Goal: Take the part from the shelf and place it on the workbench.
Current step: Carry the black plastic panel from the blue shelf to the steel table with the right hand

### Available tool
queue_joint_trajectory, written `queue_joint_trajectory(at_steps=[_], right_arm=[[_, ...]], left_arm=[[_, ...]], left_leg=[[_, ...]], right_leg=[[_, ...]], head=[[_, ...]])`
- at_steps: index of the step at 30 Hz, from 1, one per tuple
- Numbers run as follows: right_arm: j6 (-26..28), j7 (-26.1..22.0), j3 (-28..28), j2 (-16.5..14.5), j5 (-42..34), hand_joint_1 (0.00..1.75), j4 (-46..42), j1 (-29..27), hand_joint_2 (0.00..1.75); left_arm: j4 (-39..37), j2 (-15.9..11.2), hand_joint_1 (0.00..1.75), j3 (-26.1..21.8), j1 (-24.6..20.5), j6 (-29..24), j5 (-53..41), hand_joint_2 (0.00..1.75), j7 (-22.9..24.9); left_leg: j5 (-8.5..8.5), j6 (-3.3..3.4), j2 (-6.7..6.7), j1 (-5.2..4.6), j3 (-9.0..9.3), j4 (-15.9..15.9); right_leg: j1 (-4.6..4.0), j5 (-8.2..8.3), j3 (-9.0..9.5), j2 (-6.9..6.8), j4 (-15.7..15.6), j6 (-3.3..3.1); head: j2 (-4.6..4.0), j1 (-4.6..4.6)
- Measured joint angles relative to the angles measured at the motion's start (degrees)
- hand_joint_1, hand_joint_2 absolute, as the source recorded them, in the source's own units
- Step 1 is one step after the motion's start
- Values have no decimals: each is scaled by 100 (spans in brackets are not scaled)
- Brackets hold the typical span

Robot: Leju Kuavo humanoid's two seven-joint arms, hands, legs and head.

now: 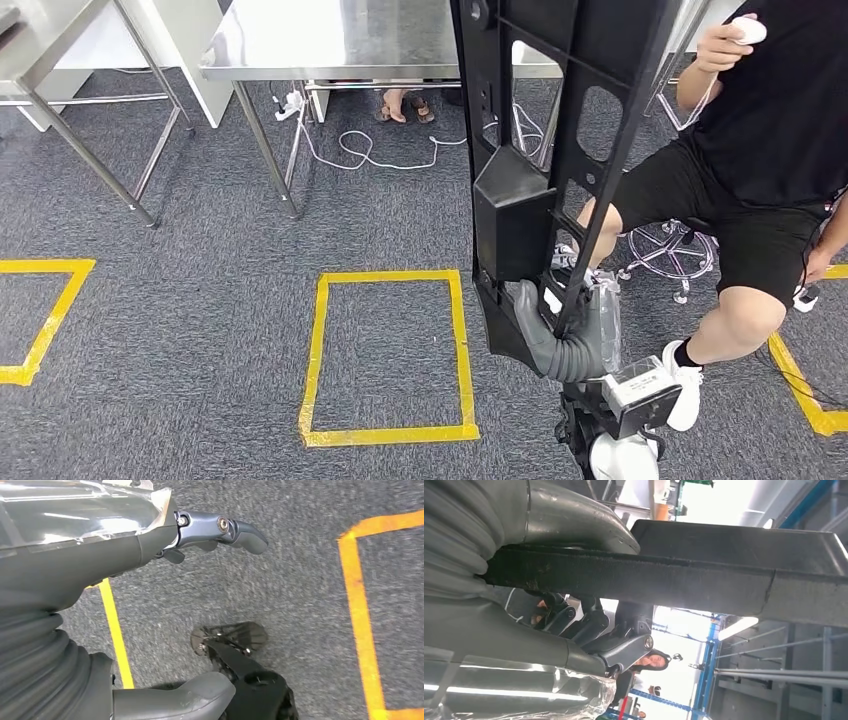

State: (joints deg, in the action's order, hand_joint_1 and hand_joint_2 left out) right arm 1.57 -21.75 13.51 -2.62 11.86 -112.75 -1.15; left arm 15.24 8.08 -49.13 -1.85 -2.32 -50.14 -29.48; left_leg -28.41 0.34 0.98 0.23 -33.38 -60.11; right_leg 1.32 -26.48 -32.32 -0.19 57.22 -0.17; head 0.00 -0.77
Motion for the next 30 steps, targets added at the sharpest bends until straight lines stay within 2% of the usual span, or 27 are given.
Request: queue_joint_trajectory(at_steps=[1,3,4,5,6,8,9,10,13,15,16,18,19,20,21,23,24,25,26,27,30], right_arm=[[0,0,9,-3,1,175,-1,-2,175],[1,0,22,-9,4,175,1,-4,175],[1,1,26,-9,10,175,1,-7,175],[1,1,28,-9,17,175,1,-10,175],[0,2,31,-9,23,175,1,-13,175],[0,2,36,-9,27,175,1,-16,175],[1,2,38,-9,27,175,1,-16,175],[0,2,40,-9,28,175,1,-14,175],[0,2,59,-9,34,175,-1,-12,175],[0,1,73,-7,36,175,-4,-3,175],[0,1,75,-4,35,175,-5,1,175],[0,2,78,12,35,175,1,-11,175],[0,3,78,23,35,175,6,-24,175],[0,4,79,34,35,175,10,-34,175],[1,4,79,41,35,175,14,-40,175],[3,4,81,48,36,175,15,-39,175],[5,4,84,49,36,175,17,-37,175],[7,5,86,50,35,175,18,-34,175],[10,5,87,51,35,175,19,-33,175],[15,6,88,53,35,175,19,-33,175],[32,7,92,54,36,175,15,-32,175]], left_arm=[[1,-2,0,1,2,5,1,175,-2],[-1,-3,0,1,9,20,2,175,-3],[-1,-3,0,0,14,28,2,175,-3],[0,-5,0,-1,18,34,2,175,-3],[1,-8,0,-1,20,37,2,175,-3],[2,-15,0,-1,20,38,2,175,-3],[2,-19,0,-1,17,38,2,175,-3],[2,-22,0,-1,15,39,2,175,-4],[3,-26,0,-1,14,39,2,175,-6],[6,-25,0,-1,15,38,1,175,-13],[8,-25,0,-1,15,38,1,175,-17],[10,-26,0,-1,12,38,0,175,-21],[13,-26,0,-1,11,37,0,175,-21],[17,-26,0,-2,12,33,-3,175,-23],[20,-26,0,-2,15,22,-10,175,-26],[24,-23,0,-2,17,-2,-25,175,-37],[25,-21,0,-1,16,-11,-28,175,-45],[27,-20,0,-1,14,-13,-29,175,-50],[30,-20,0,-1,13,-15,-29,175,-56],[32,-20,0,-1,12,-14,-29,175,-61],[52,-24,0,-1,4,-14,-31,175,-67]], left_leg=[[-140,-36,-22,17,-147,-298],[-441,-99,-49,50,-568,-1046],[-490,-120,-55,66,-744,-1303],[-433,-130,-62,80,-830,-1369],[-260,-131,-69,92,-795,-1201],[204,-101,-93,100,-492,-453],[348,-74,-101,90,-332,-107],[406,-43,-105,74,-233,107],[360,72,-88,30,-161,232],[362,161,-81,33,-65,317],[359,200,-80,40,-12,353],[310,256,-76,17,47,359],[280,267,-66,8,74,357],[246,269,-53,1,108,355],[210,261,-37,-3,151,353],[120,226,-11,-5,260,350],[68,195,1,-17,307,344],[25,163,8,-26,337,340],[-9,131,12,-33,352,336],[-31,103,13,-34,362,337],[-139,14,-11,-4,353,209]], right_leg=[[5,-12,22,-3,-4,-30],[1,-42,49,-6,-3,-73],[-1,-57,61,-5,-2,-81],[0,-73,80,-1,-2,-79],[3,-95,109,2,-2,-69],[3,-155,186,6,-3,-27],[-13,-188,215,6,-1,4],[-28,-215,230,5,-2,37],[-42,-272,247,-5,-21,142],[-42,-363,186,-10,154,173],[-44,-460,61,-8,407,161],[-38,-698,-388,0,1170,125],[-37,-755,-605,2,1472,131],[-36,-724,-740,2,1594,162],[-35,-592,-747,2,1473,210],[-24,-172,-479,0,737,297],[-30,-16,-316,-1,386,298],[-37,73,-200,2,155,265],[-52,90,-145,5,63,209],[-73,70,-128,11,60,154],[-38,22,-55,23,28,25]], head=[[0,-7],[-1,-15],[-2,-14],[-2,-16],[-1,-16],[0,-17],[0,-16],[-1,-15],[-1,-11],[-1,-3],[-1,1],[-1,7],[-1,8],[-1,7],[0,9],[-1,9],[-1,12],[-1,10],[-1,7],[-1,5],[-1,-9]])
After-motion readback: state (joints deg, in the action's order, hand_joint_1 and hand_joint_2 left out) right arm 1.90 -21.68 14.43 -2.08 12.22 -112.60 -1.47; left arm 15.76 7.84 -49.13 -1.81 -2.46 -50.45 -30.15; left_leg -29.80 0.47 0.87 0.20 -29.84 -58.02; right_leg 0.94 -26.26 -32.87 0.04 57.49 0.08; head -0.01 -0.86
